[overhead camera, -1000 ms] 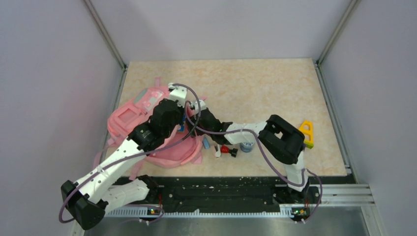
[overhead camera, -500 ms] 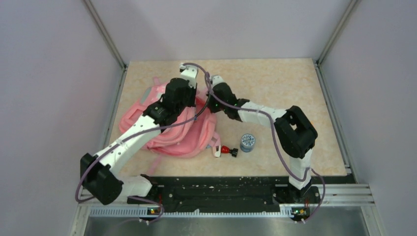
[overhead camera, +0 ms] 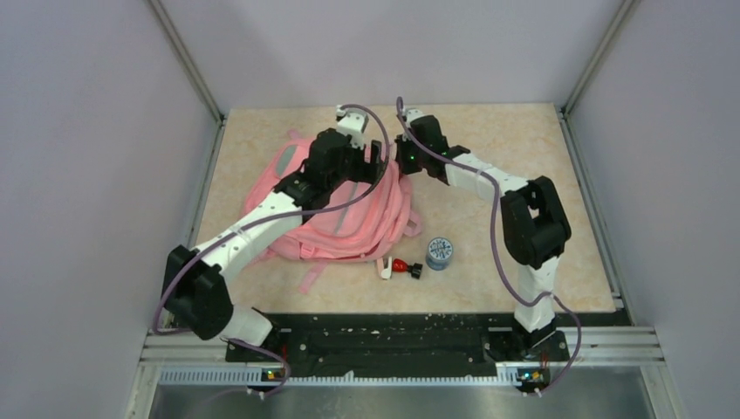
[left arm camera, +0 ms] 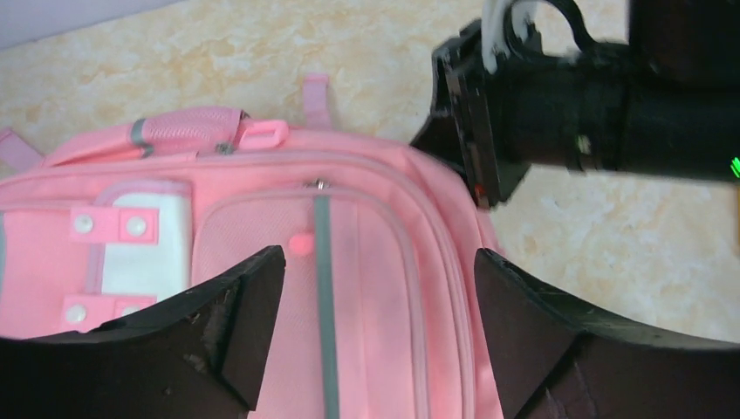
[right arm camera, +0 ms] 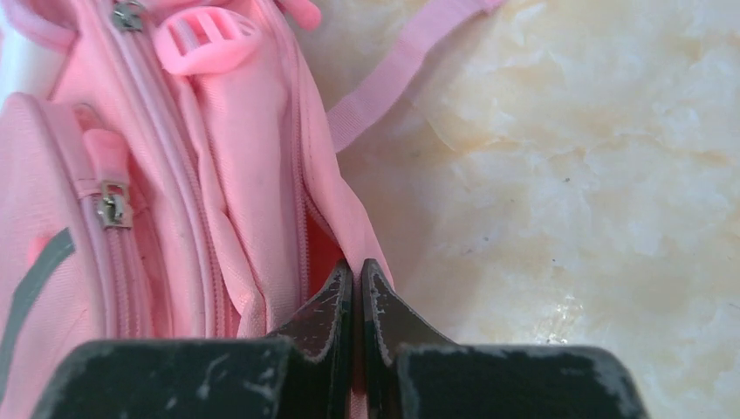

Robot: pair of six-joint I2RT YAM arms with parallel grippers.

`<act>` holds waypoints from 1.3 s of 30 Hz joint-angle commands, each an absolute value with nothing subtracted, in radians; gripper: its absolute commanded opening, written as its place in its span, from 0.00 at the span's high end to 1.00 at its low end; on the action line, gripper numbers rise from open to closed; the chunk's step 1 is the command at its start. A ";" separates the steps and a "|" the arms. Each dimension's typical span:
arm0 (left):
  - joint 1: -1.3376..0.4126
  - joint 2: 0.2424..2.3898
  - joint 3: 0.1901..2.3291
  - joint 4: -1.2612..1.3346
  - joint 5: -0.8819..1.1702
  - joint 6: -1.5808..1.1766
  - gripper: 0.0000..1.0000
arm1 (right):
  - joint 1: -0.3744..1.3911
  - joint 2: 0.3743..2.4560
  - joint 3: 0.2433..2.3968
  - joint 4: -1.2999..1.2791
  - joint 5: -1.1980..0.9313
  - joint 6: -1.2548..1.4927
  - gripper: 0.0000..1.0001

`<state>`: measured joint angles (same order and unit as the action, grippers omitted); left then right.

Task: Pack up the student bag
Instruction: Move the student bag to the center of the board.

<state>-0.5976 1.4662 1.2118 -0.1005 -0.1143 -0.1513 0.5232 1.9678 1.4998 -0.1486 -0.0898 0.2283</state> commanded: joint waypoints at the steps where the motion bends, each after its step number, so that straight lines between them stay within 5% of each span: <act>1: -0.598 1.244 1.071 -0.058 -0.053 -0.186 0.15 | 0.477 2.013 1.615 -0.104 -0.086 0.236 1.00; 16: -0.608 0.677 0.460 -0.277 -0.170 -0.733 0.19 | 0.441 2.088 1.677 -0.143 -0.062 0.294 1.00; 21: -0.607 0.614 0.359 -0.314 -0.285 -0.835 0.23 | 0.440 2.080 1.659 -0.138 -0.075 0.308 1.00; 28: -0.606 0.597 0.218 -0.153 -0.378 -0.945 0.50 | 0.440 2.070 1.648 -0.128 -0.082 0.323 1.00; 39: -0.607 0.586 0.129 -0.152 -0.371 -1.036 0.52 | 0.428 2.137 1.780 -0.233 -0.049 0.380 1.00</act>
